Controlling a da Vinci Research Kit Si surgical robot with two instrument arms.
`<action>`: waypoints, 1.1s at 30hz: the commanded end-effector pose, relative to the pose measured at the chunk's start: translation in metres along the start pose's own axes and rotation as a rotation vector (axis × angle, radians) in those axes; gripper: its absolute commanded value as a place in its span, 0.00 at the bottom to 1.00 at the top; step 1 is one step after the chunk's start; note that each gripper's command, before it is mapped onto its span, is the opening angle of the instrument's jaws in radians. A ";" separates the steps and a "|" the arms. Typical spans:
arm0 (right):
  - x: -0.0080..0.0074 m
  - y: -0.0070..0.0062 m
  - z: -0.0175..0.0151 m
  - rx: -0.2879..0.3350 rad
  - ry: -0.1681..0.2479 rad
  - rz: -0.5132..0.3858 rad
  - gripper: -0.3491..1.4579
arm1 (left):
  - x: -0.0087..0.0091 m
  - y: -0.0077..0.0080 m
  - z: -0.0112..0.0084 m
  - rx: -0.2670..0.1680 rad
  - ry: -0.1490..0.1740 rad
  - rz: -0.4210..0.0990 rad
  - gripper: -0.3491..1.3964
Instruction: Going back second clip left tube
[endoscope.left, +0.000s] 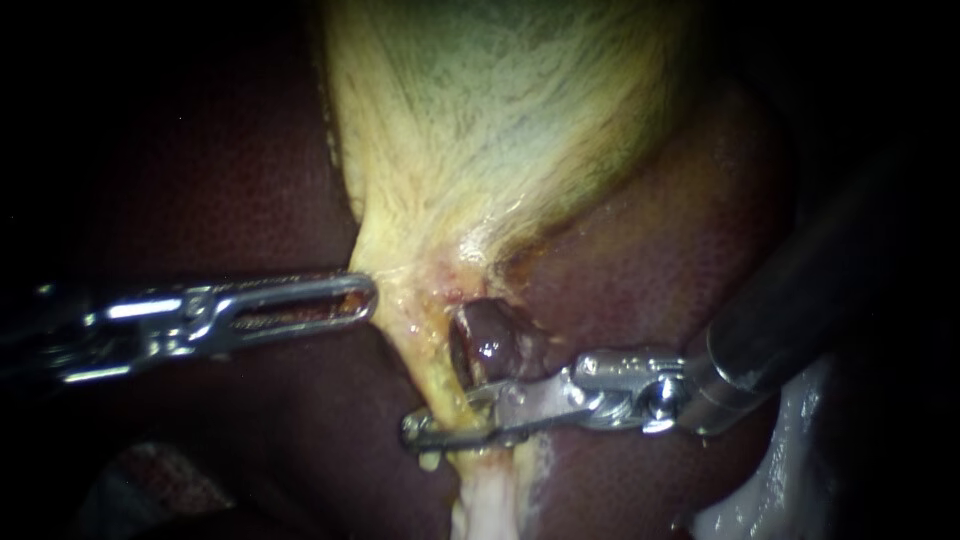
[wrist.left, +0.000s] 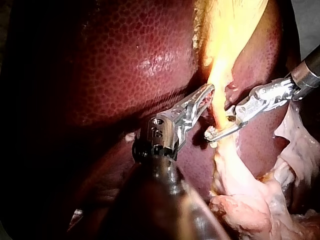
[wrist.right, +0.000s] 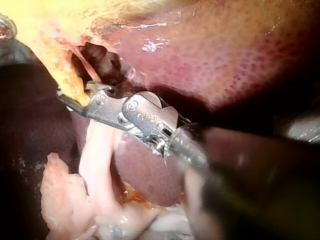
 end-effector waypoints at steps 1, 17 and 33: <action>0.0000 0.0000 0.0000 -0.001 -0.003 0.002 0.00 | 0.0000 0.0000 0.0000 0.000 0.000 0.000 0.00; 0.0002 -0.0004 0.0002 0.008 0.044 0.003 0.43 | 0.0000 -0.0001 -0.0001 -0.001 0.000 0.000 0.00; 0.0015 -0.0009 -0.0005 -0.057 0.099 -0.189 0.52 | 0.0000 -0.0003 -0.0001 -0.001 -0.001 0.000 0.00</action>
